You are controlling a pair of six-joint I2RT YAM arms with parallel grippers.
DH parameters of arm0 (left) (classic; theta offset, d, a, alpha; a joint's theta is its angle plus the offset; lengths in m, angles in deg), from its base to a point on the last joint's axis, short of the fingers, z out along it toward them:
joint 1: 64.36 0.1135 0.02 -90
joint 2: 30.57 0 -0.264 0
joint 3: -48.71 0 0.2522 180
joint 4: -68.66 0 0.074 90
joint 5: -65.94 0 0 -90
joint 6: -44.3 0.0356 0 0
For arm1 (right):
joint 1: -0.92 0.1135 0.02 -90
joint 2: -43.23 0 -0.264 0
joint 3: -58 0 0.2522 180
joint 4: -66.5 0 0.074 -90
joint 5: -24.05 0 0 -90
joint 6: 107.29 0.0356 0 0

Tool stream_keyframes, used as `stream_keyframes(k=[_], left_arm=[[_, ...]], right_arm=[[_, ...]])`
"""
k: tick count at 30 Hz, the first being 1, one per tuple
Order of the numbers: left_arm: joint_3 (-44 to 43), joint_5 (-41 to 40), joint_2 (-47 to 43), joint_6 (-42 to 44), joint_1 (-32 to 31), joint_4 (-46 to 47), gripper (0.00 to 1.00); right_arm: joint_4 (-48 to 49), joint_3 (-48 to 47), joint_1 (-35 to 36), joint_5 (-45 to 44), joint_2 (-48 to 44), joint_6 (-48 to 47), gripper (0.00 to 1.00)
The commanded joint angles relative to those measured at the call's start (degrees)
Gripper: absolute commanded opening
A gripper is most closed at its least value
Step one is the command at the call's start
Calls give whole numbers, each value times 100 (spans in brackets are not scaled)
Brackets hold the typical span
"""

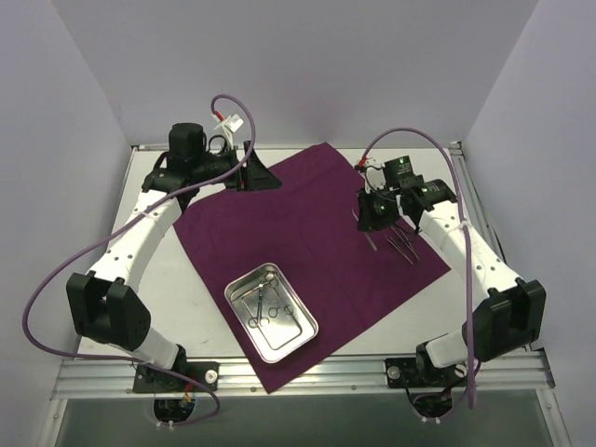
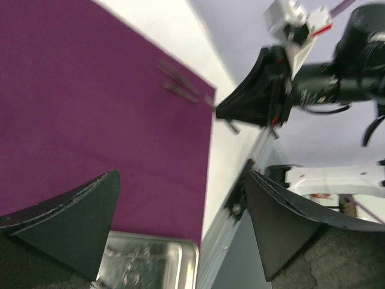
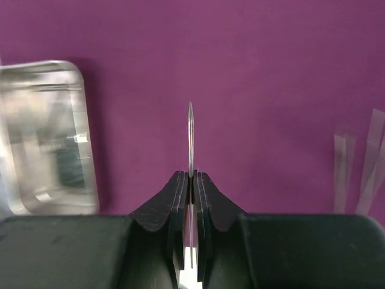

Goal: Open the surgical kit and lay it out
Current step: Place the medical item in the surgical kit.

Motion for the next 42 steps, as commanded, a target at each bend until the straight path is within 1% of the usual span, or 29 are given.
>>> stream_keyframes(k=[1, 2, 3, 6, 8, 11, 17, 23, 34, 42], left_arm=[[-211, -728, -189, 1515, 12, -1890, 94], [-176, -729, -206, 1542, 12, -1900, 94], [-98, -720, -250, 1577, 12, -1909, 94], [26, -703, -329, 1516, 12, -1865, 94], [158, -659, -356, 1507, 12, -1769, 94], [193, -659, -356, 1542, 12, -1768, 94], [53, -737, -294, 1770, 12, -2014, 94], [44, -799, -233, 1885, 21, -2164, 94], [-79, -817, -101, 1973, 21, -2296, 94], [-202, -870, 22, 2122, 39, -2445, 94]], right_arm=[[-320, 152, -127, -1358, 372, -726, 0], [-338, 170, -127, -1481, 469, -816, 0], [-329, 187, -127, -1804, 557, -878, 0], [-233, 328, -127, -2192, 786, -1290, 0], [-162, 512, -127, -2369, 900, -1572, 0], [-22, 705, -136, -2580, 1102, -1757, 0], [154, 934, -145, -2704, 1358, -1740, 0], [532, 1233, -153, -2792, 1577, -1617, 0], [893, 1207, -162, -2941, 2078, -1643, 0], [963, 1111, -215, -3073, 2202, -1661, 0]])
